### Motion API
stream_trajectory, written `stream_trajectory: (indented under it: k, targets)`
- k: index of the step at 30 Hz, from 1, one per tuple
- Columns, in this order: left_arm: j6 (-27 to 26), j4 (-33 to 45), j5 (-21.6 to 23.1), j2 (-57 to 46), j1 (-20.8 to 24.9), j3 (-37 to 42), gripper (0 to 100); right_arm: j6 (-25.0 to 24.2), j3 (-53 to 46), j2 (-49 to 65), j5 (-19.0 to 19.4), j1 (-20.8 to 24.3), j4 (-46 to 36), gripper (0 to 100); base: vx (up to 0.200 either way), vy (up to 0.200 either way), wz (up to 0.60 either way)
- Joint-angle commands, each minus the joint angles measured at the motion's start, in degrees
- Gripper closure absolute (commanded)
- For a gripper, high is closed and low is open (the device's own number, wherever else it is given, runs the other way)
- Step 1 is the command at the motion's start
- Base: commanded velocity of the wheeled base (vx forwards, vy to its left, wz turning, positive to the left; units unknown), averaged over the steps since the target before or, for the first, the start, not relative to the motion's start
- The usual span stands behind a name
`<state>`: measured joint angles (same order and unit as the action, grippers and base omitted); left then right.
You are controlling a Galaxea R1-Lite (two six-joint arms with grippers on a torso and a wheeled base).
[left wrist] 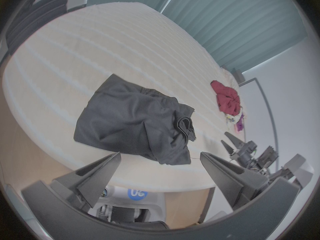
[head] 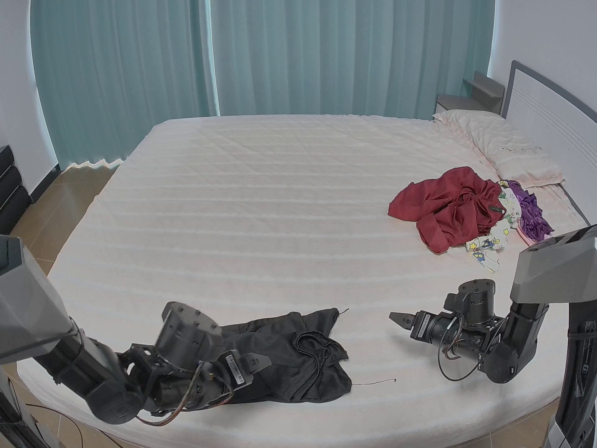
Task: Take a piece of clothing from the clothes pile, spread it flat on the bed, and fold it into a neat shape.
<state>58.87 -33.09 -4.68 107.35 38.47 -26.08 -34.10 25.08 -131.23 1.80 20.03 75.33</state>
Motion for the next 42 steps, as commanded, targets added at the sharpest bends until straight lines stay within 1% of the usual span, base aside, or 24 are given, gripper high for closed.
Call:
stream_trajectory:
  k: [1,4,5,6,7,8,9,12,14,16,19,22,24,28,35,42]
  targets:
    - [4.0,-12.4,5.1,-2.8,-2.6,13.6,0,0.6,2.1,-0.3,-0.4,5.9,-1.1,0,0.0,0.0,0.0]
    - [4.0,-15.4,6.4,-1.2,-3.0,15.6,0,1.4,4.1,0.6,-0.7,8.2,-4.7,0,0.0,0.0,0.0]
    - [4.0,-16.6,7.2,-0.1,-3.1,16.7,0,2.6,5.6,1.2,-0.9,9.3,-8.2,0,0.0,0.0,0.0]
    - [4.0,-17.1,7.6,0.4,-3.1,17.0,0,3.2,6.3,1.4,-1.1,9.8,-9.8,0,0.0,0.0,0.0]
    - [4.0,-18.6,8.4,1.5,-3.4,17.8,0,4.0,8.1,1.6,-2.0,11.1,-12.5,0,0.0,0.0,0.0]
    - [4.0,-18.9,8.5,1.7,-3.5,18.0,0,4.0,8.5,1.7,-2.2,11.4,-12.9,0,0.0,0.0,0.0]
    - [4.0,-21.1,8.6,2.5,-4.0,18.5,0,4.0,10.7,1.6,-2.8,12.9,-14.5,0,0.0,0.0,0.0]
    - [4.0,-24.1,8.6,3.4,-5.4,19.7,0,5.0,14.4,0.6,-3.6,15.2,-16.4,0,0.0,0.0,0.0]
    - [4.1,-25.1,8.6,3.9,-5.8,20.9,0,7.3,15.9,-0.1,-4.4,16.4,-18.4,0,0.0,0.2,0.0]
    - [4.1,-26.9,8.8,4.0,-6.8,22.4,0,10.6,17.1,-0.8,-5.5,17.1,-20.0,0,0.0,0.2,0.0]
    - [4.1,-28.4,9.7,4.4,-8.2,23.3,0,12.3,19.6,-1.7,-5.8,17.8,-20.7,0,0.0,0.2,0.0]
    - [3.9,-29.1,11.7,5.1,-10.6,23.2,0,14.1,21.9,-1.6,-6.9,17.9,-24.4,0,0.0,0.2,0.0]
    - [3.6,-29.7,12.5,6.1,-11.9,23.0,0,15.4,23.3,-1.7,-7.2,17.8,-25.5,0,0.0,0.2,0.0]
    - [3.4,-31.6,12.9,8.2,-13.7,23.4,0,15.5,24.9,-1.9,-7.0,17.9,-25.3,0,0.0,0.15,0.0]
    - [3.3,-36.0,12.7,11.3,-13.6,24.7,0,15.5,25.3,-3.1,-7.2,19.2,-25.8,0,0.0,0.0,0.0]
    - [3.3,-38.0,12.6,12.2,-13.5,25.2,0,15.5,24.8,-3.5,-7.3,18.6,-26.2,0,0.0,0.0,0.0]
